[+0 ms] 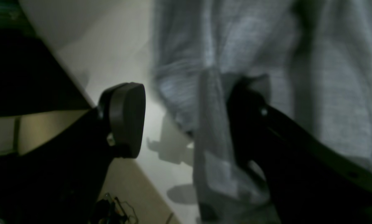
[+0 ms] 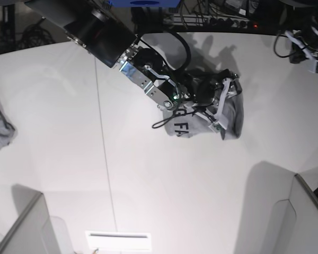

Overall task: Fold the T-shirt properly
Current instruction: 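Press the folded bundle flat with the right gripper and release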

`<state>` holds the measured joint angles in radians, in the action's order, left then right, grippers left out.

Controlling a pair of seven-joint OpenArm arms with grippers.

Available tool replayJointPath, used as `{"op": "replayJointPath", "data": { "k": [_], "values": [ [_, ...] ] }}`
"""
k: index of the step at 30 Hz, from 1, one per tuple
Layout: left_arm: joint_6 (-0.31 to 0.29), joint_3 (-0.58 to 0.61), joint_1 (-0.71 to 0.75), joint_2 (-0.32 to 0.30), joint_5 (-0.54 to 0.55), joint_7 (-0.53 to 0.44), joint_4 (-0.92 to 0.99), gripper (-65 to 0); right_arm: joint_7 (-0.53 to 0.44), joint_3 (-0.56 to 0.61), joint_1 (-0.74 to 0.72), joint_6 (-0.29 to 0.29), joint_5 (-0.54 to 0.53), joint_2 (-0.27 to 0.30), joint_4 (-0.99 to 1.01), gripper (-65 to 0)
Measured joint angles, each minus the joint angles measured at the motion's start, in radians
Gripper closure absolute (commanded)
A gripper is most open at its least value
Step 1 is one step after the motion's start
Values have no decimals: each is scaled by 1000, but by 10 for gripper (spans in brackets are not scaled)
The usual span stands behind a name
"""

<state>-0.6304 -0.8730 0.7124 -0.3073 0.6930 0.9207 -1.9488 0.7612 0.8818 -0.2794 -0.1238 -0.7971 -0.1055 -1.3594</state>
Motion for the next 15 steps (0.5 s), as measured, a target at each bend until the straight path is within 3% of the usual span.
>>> {"op": "replayJointPath", "data": {
  "k": [4,6,11,15],
  "values": [
    [-26,-145,-39,13,-11,132,7,0,-2,0,-10,0,5,-14,-9,-410],
    [-58,-194,-67,10,-6,148,7,0,-3,35,-11,0,5,-16,-9,-410],
    [-60,-287,-93,13,-6,199,6,0,0,187,-39,0,-3,-21,-10,-410],
    [-60,-292,-121,10,-2,196,21,0,34,209,-59,-8,-38,-24,-144,-410]
  ]
}}
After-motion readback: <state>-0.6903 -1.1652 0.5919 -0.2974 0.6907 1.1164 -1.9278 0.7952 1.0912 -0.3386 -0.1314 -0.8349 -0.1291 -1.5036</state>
